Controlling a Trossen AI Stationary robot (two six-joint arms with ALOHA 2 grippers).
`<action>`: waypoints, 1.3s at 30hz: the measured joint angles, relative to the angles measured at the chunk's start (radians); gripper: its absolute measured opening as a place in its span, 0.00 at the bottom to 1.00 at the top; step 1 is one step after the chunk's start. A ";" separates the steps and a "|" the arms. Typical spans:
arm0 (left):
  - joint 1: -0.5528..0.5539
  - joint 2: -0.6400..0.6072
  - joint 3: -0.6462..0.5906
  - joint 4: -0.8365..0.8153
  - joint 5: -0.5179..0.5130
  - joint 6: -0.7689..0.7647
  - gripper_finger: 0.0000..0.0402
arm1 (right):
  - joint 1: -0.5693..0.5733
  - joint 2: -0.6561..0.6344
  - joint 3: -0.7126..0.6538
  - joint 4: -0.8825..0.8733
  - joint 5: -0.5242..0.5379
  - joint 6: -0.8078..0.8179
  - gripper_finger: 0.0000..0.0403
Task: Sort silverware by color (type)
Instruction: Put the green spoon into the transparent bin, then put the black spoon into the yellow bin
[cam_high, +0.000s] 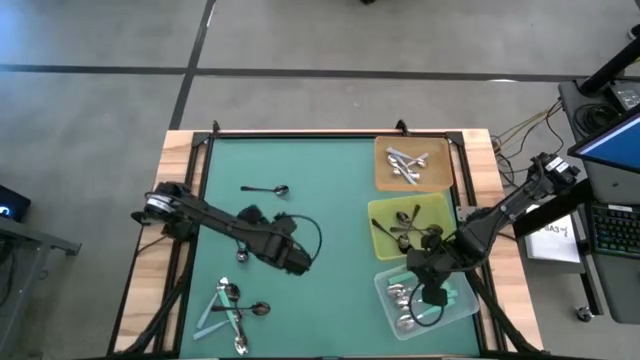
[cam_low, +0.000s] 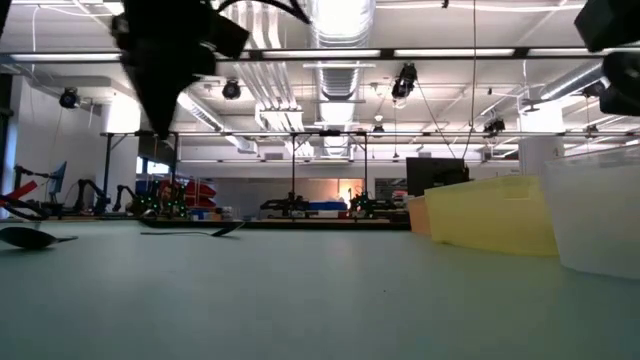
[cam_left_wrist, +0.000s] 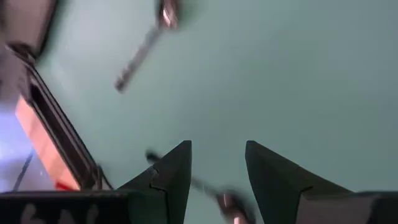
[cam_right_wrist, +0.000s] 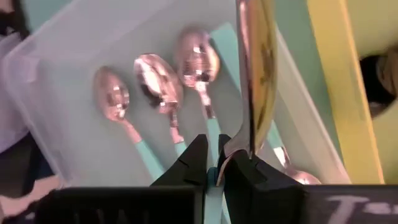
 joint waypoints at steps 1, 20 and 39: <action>-0.013 0.000 0.000 -0.019 0.037 -0.006 0.34 | 0.000 0.000 -0.004 -0.002 0.001 0.015 0.07; -0.154 -0.069 -0.474 0.281 0.206 -0.935 0.34 | 0.002 -0.010 -0.002 -0.003 0.003 -0.111 0.45; -0.142 -0.080 -0.677 0.514 0.130 -1.190 0.27 | 0.002 -0.010 -0.001 -0.005 0.001 -0.168 0.45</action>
